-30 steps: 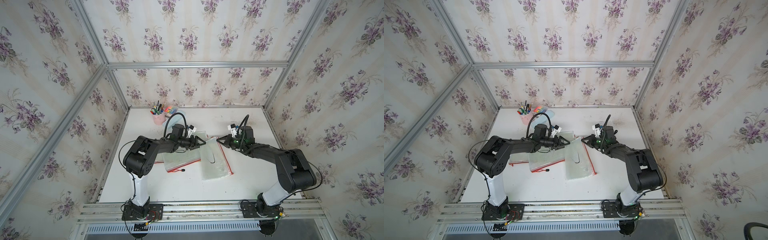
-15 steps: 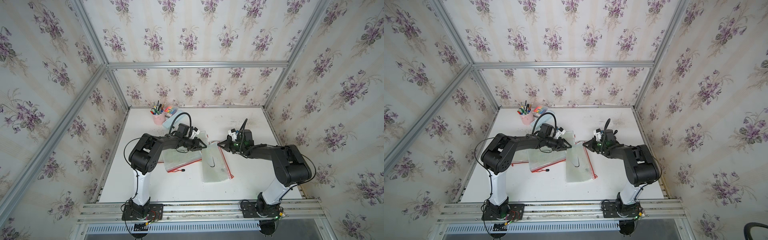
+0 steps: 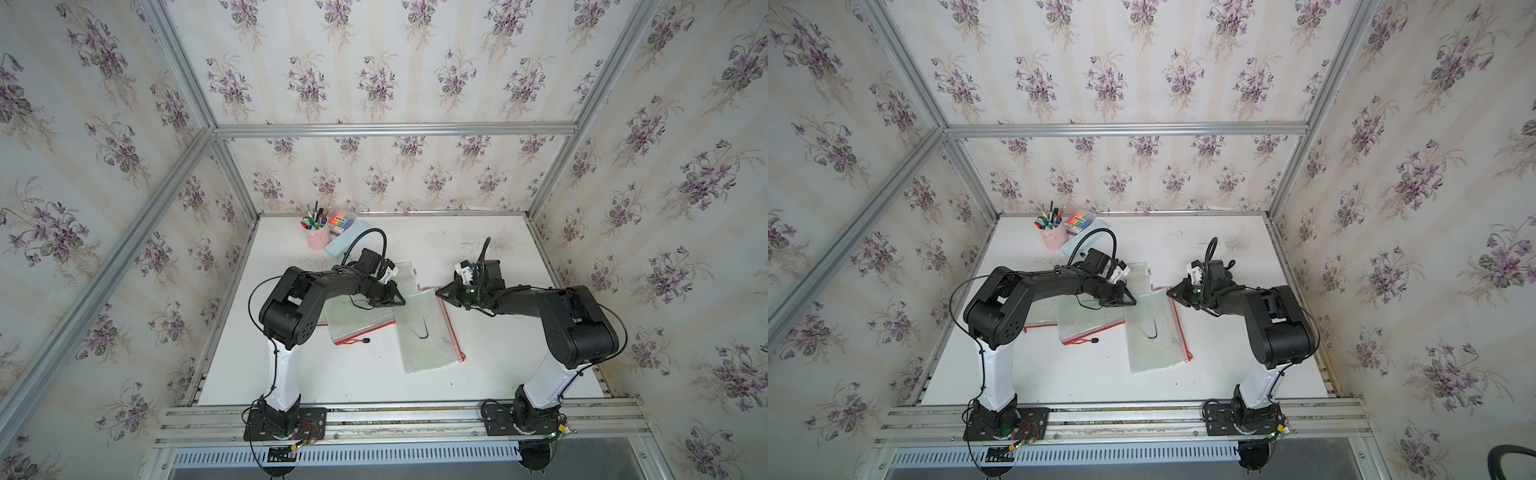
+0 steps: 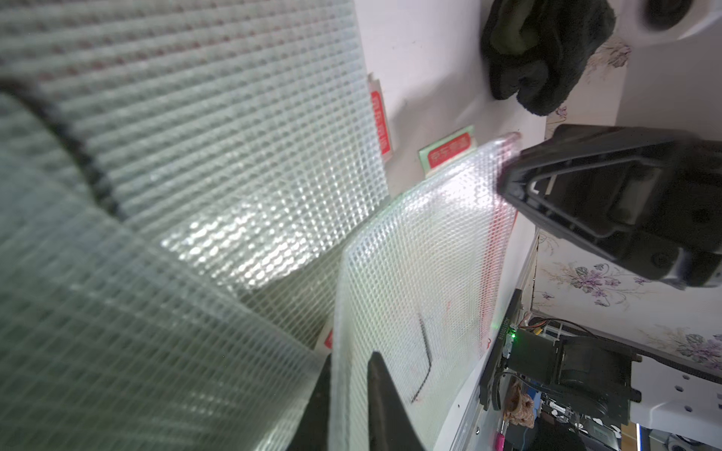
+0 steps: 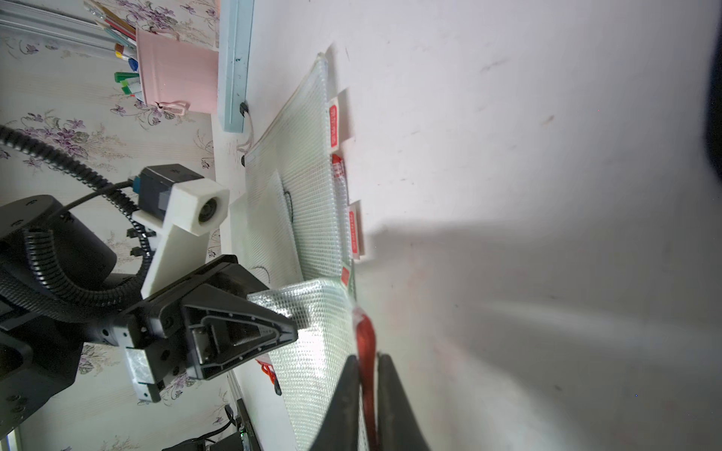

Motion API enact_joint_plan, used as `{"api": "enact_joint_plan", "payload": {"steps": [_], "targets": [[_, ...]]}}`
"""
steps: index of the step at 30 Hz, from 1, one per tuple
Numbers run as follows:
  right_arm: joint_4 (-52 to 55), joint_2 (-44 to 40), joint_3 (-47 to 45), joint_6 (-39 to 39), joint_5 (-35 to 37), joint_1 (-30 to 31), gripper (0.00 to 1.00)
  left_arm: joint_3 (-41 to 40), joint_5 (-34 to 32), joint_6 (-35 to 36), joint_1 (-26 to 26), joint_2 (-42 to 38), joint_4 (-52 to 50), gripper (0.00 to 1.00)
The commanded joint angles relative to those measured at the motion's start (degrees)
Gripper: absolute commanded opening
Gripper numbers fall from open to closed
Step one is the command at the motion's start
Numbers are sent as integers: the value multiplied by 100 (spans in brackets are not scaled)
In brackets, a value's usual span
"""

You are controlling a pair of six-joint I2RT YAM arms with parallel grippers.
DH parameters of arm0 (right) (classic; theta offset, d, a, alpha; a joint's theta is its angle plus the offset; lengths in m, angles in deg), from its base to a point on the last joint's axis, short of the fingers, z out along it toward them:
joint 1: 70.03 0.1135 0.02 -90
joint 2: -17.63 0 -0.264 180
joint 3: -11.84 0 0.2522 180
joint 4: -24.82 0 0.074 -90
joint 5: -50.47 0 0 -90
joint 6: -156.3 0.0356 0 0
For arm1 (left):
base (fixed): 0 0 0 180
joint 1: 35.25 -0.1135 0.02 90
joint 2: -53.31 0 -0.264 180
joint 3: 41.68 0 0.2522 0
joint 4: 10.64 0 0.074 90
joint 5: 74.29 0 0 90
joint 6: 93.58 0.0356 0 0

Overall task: Wipe the document bag
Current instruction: Pick up the document bag from the center of the board, then wipe the dirt from the document bag.

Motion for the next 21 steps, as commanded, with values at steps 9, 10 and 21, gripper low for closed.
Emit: {"api": "enact_joint_plan", "payload": {"steps": [9, 10, 21], "targets": [[2513, -652, 1673, -1987, 2896, -135, 83, 529, 145, 257, 94, 11, -522, 0], [2662, -598, 1811, -2040, 3239, -198, 83, 567, 142, 243, 94, -3, -547, 0], [3465, 878, 2495, -2030, 4025, -143, 89, 1130, 97, 220, 94, 168, -818, 0]]}}
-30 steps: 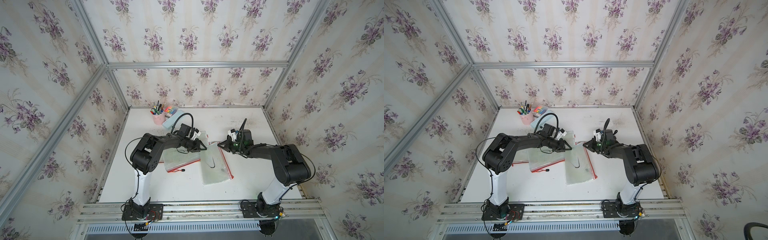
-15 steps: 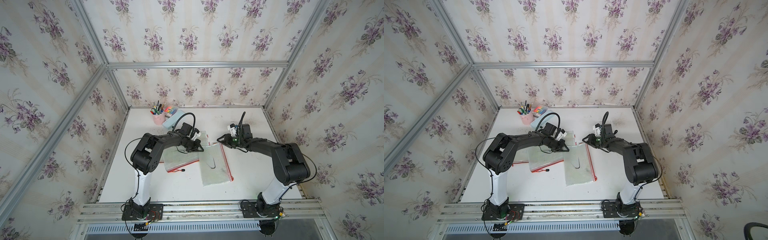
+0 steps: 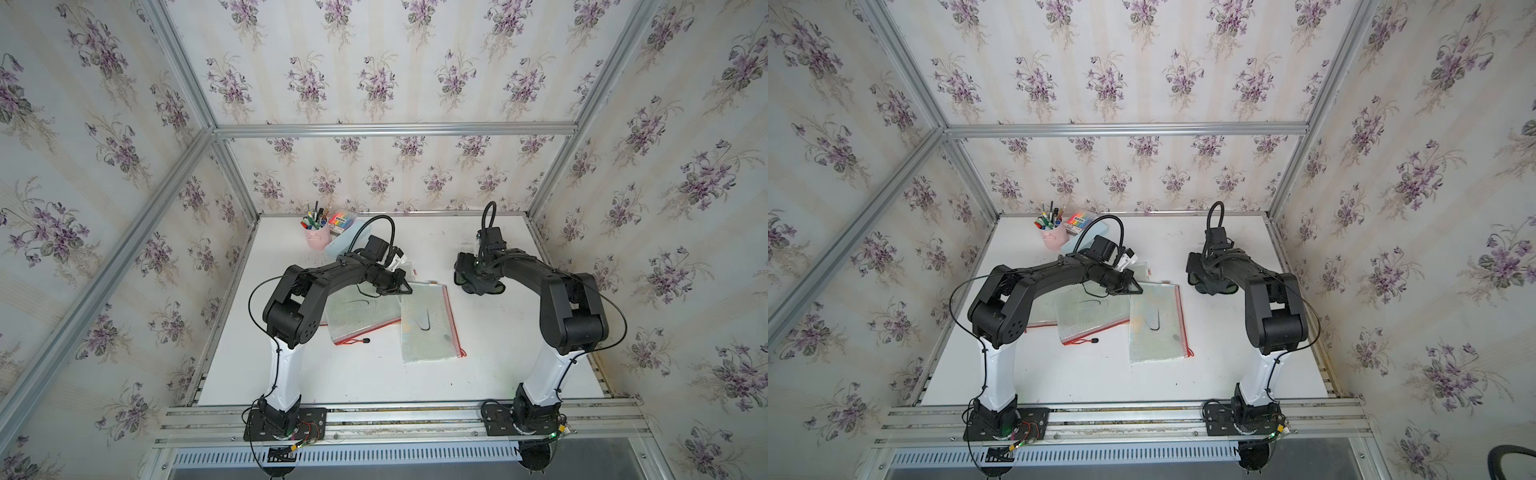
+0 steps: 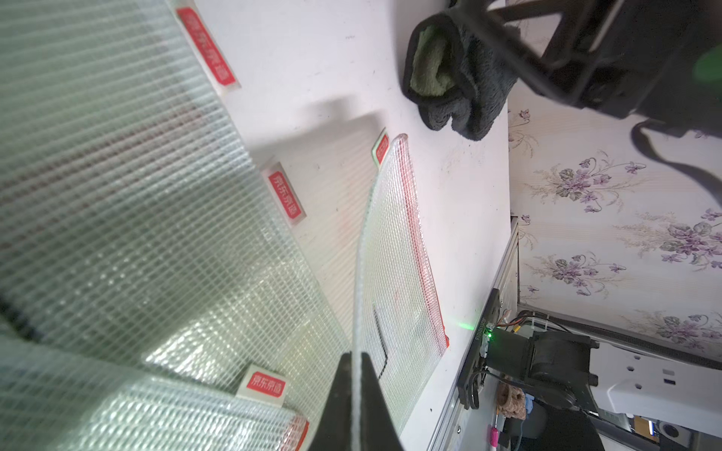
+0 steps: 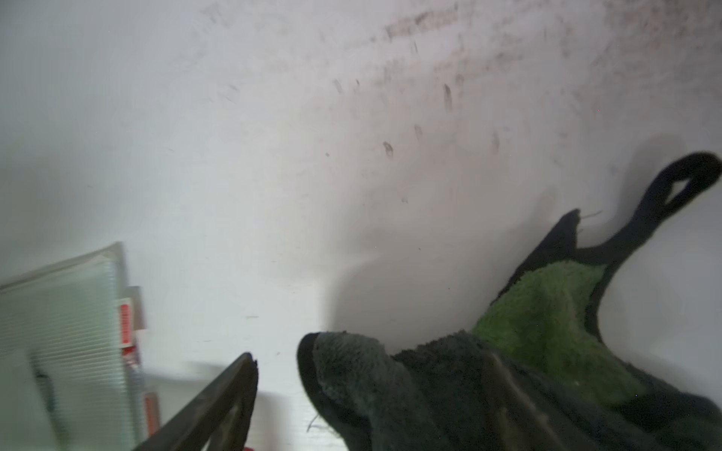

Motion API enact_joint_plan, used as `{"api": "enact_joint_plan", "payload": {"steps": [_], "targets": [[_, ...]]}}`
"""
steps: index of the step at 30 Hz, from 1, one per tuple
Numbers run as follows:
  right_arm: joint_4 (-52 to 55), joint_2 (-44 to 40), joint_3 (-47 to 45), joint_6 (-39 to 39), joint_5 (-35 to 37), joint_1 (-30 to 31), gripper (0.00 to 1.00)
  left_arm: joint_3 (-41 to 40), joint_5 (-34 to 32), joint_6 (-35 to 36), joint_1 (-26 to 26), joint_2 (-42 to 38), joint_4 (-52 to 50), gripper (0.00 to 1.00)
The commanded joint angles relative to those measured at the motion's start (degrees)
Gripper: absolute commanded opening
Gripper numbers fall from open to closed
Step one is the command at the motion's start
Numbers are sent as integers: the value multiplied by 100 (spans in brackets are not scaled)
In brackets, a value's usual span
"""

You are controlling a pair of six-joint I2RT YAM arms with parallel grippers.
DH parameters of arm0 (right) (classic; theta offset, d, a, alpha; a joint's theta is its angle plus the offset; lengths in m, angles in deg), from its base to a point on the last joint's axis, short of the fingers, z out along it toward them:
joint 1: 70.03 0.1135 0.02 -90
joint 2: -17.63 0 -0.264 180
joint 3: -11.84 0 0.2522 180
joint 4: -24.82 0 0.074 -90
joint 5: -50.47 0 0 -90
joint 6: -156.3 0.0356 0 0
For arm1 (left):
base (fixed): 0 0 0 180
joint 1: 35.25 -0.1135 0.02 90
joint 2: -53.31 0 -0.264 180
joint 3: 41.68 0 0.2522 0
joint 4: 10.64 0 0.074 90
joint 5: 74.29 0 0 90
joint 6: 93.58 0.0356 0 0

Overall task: Wipe the document bag
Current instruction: Wipe the dirt from the document bag.

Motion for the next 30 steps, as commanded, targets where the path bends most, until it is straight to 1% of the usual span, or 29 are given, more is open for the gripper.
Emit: {"api": "enact_joint_plan", "payload": {"steps": [1, 6, 10, 16, 17, 20, 22, 24, 26, 28, 30], "targets": [[403, 217, -81, -16, 346, 132, 89, 94, -54, 56, 2, 68, -167, 0], [376, 418, -453, 140, 703, 153, 84, 226, -112, -49, 0, 229, -235, 0], [323, 223, -658, 197, 663, 160, 84, 233, -44, -52, 4, 306, -290, 1], [343, 170, -825, 276, 407, 152, 80, -77, -41, 157, 5, 253, -469, 15], [358, 181, -841, 301, 414, 159, 77, -128, -43, 166, 1, 243, -480, 17], [341, 83, -926, 348, 501, 156, 74, -314, -45, 152, 2, 190, -429, 25], [387, 50, -937, 330, 506, 160, 73, -406, -42, 100, 3, 164, -356, 26], [415, 56, -943, 305, 503, 159, 71, -456, 2, 47, 4, 146, -284, 24], [409, 90, -964, 283, 481, 158, 64, -457, 37, -6, 4, 135, -236, 18], [460, 149, -928, 209, 397, 159, 48, -424, 97, -75, 7, 134, -145, 10], [550, 142, -903, 128, 485, 160, 32, -334, 115, -158, 8, 142, -65, 6]]}}
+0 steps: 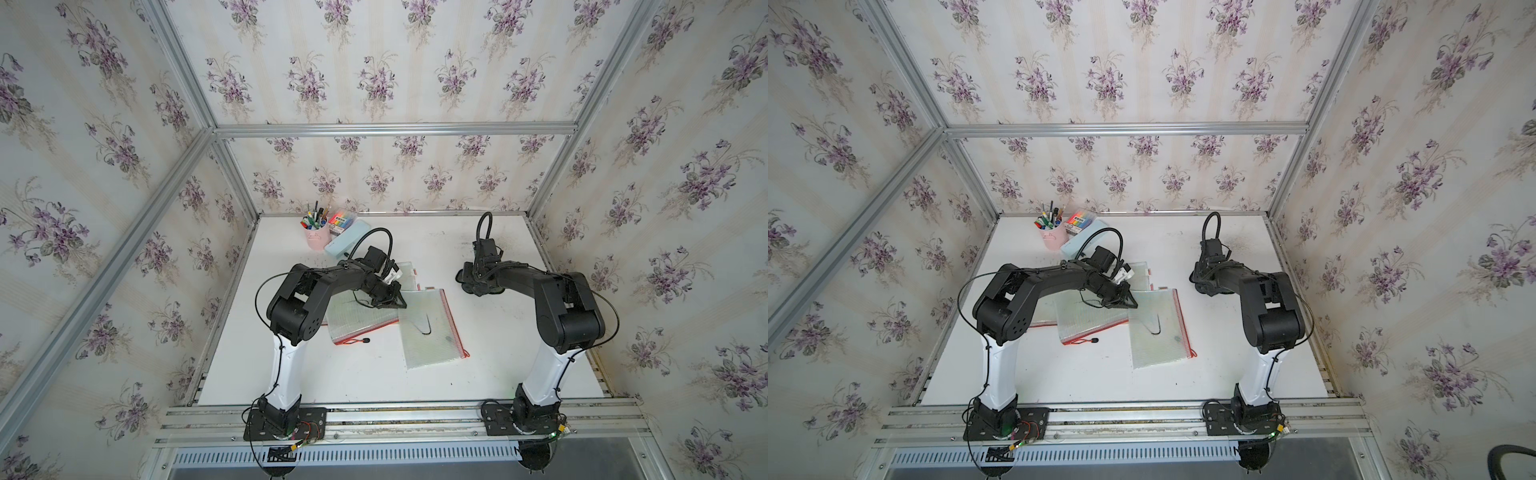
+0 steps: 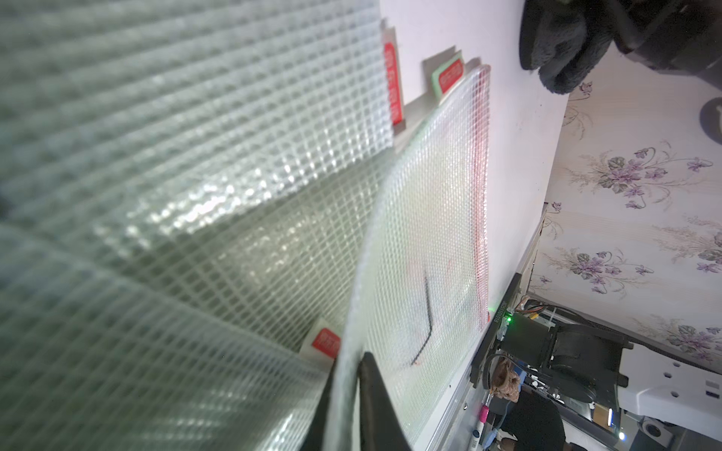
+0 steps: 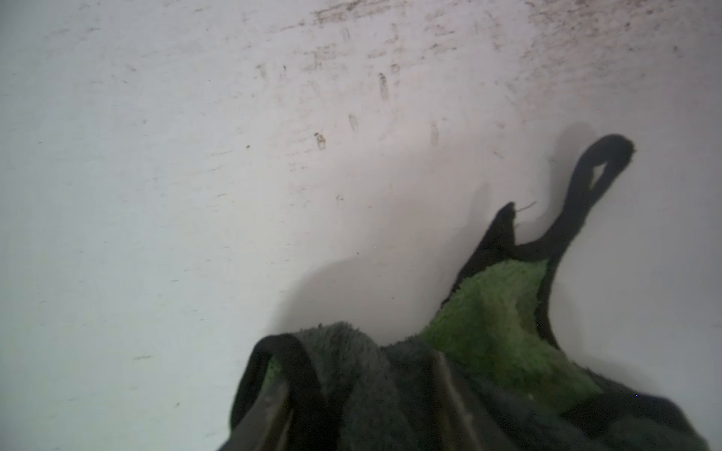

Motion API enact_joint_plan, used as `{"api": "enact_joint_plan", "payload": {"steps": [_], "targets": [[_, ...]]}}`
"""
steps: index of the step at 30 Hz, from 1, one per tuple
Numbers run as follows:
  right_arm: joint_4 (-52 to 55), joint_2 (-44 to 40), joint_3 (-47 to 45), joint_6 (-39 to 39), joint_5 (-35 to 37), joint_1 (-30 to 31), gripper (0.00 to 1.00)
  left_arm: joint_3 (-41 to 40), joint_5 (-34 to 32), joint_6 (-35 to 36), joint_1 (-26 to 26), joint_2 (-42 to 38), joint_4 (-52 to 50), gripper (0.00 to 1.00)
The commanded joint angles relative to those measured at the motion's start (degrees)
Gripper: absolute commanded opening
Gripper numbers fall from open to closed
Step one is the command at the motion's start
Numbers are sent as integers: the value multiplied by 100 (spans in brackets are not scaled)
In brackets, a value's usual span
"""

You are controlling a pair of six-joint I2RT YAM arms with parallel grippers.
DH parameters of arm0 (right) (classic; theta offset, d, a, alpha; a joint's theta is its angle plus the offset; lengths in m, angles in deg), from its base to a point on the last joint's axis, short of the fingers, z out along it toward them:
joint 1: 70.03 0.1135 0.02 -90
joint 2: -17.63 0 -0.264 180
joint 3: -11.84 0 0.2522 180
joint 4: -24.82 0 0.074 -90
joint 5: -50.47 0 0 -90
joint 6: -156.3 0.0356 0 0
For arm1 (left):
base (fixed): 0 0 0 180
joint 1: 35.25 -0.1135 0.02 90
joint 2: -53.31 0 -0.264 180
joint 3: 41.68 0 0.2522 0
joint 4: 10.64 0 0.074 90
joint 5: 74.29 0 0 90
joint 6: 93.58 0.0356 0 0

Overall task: Wipe the document bag
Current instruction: Wipe the dirt from the document bag.

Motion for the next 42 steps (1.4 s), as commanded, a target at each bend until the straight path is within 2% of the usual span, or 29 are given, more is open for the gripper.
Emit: {"api": "enact_joint_plan", "payload": {"steps": [1, 5, 8, 10, 12, 15, 20, 23, 26, 27, 29, 32, 35, 38, 42], "targets": [[1586, 56, -71, 72, -449, 30, 27, 142, 129, -136, 4, -33, 261, 4], [1731, -519, 17, -129, -458, 30, 15, 376, 198, -250, 11, -3, 379, 1], [2045, -1070, 216, -283, -811, 178, 13, 498, 203, -322, 10, -1, 450, 0], [2290, -1367, 343, -367, -1185, 515, 13, 613, 194, -317, 2, 69, 493, 0], [2478, -1623, 381, -293, -1241, 995, 13, 811, 191, -286, -1, 219, 406, 0], [2214, -1812, 121, 213, -1535, 1554, 13, 1100, 240, -207, -6, 451, 223, 0], [1557, -1026, -174, 773, -1518, 1858, 12, 1293, 372, -109, -6, 590, 53, 0], [1660, -568, -101, 890, -1013, 1874, 12, 1355, 395, 41, -14, 606, -127, 0], [1973, -434, 15, 804, -316, 1825, 11, 1361, 399, 156, -33, 612, -280, 0], [1955, -474, 37, 762, -274, 1822, 11, 1361, 414, 182, -33, 622, -318, 0], [1665, -604, 37, 706, -590, 1939, 11, 1342, 406, 210, -42, 632, -368, 0], [1518, -406, 182, 718, -732, 2471, 12, 1322, 444, 174, -42, 659, -334, 1], [1509, -52, 87, 1027, -786, 2427, 11, 1256, 501, 143, -50, 684, -287, 8], [1108, -161, -264, 1218, -1034, 2388, 11, 1143, 588, 85, -48, 702, -267, 15], [1096, -187, -330, 1242, -987, 2380, 11, 760, 616, -63, -33, 558, -49, 23]]}}
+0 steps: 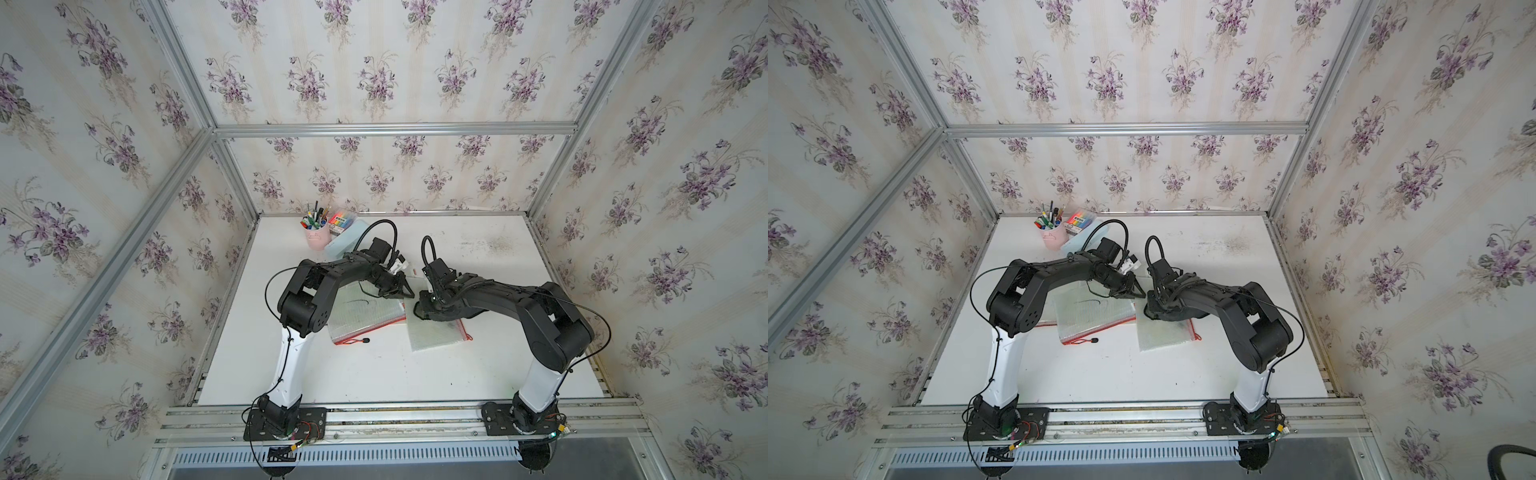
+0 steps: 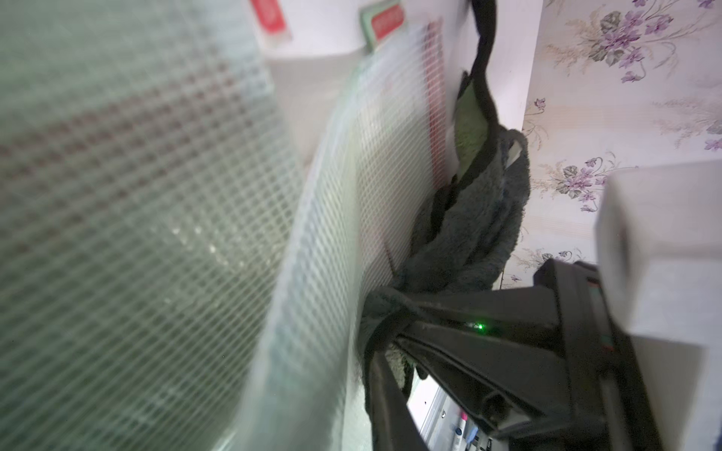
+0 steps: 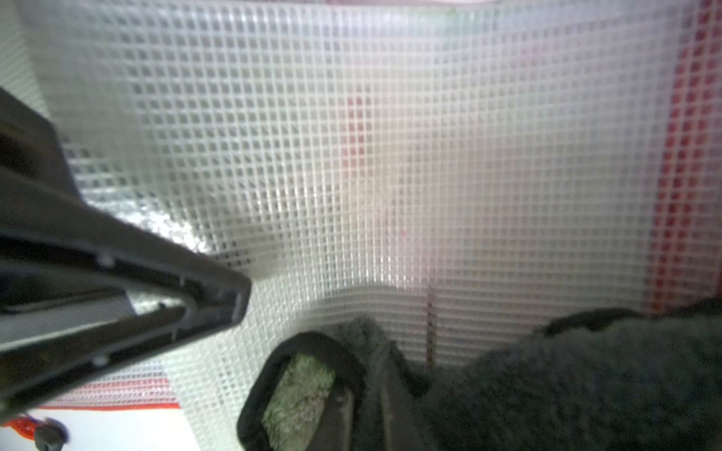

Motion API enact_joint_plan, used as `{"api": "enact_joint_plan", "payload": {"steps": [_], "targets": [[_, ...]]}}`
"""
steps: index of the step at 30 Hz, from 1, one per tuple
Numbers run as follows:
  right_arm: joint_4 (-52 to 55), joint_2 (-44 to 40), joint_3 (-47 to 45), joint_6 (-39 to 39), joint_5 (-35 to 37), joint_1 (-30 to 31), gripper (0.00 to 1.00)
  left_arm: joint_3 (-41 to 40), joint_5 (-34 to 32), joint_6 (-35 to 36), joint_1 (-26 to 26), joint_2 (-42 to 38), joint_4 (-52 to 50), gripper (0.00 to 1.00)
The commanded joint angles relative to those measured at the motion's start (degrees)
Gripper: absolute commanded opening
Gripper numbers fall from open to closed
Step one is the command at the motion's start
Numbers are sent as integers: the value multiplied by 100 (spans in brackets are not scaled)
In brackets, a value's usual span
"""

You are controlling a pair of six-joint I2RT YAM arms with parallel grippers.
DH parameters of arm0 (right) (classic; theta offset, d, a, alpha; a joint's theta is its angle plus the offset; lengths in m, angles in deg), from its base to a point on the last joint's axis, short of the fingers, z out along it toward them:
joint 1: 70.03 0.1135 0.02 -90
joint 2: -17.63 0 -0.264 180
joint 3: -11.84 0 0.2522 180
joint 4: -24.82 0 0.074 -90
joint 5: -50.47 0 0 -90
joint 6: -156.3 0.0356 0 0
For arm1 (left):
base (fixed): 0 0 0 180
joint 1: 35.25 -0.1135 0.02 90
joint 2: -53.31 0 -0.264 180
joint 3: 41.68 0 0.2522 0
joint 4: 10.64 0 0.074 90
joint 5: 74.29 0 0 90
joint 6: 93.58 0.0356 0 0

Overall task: Wipe the document bag
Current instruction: Wipe the dirt from the document bag.

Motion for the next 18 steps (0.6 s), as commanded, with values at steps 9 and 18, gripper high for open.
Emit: {"api": "enact_joint_plan", "payload": {"steps": [9, 18], "targets": [[874, 406, 231, 4, 1525, -28, 11, -420, -108, -232, 146, -230, 278, 0], [1366, -292, -74, -202, 2148, -295, 9, -339, -431, -363, 183, -248, 80, 0]]}}
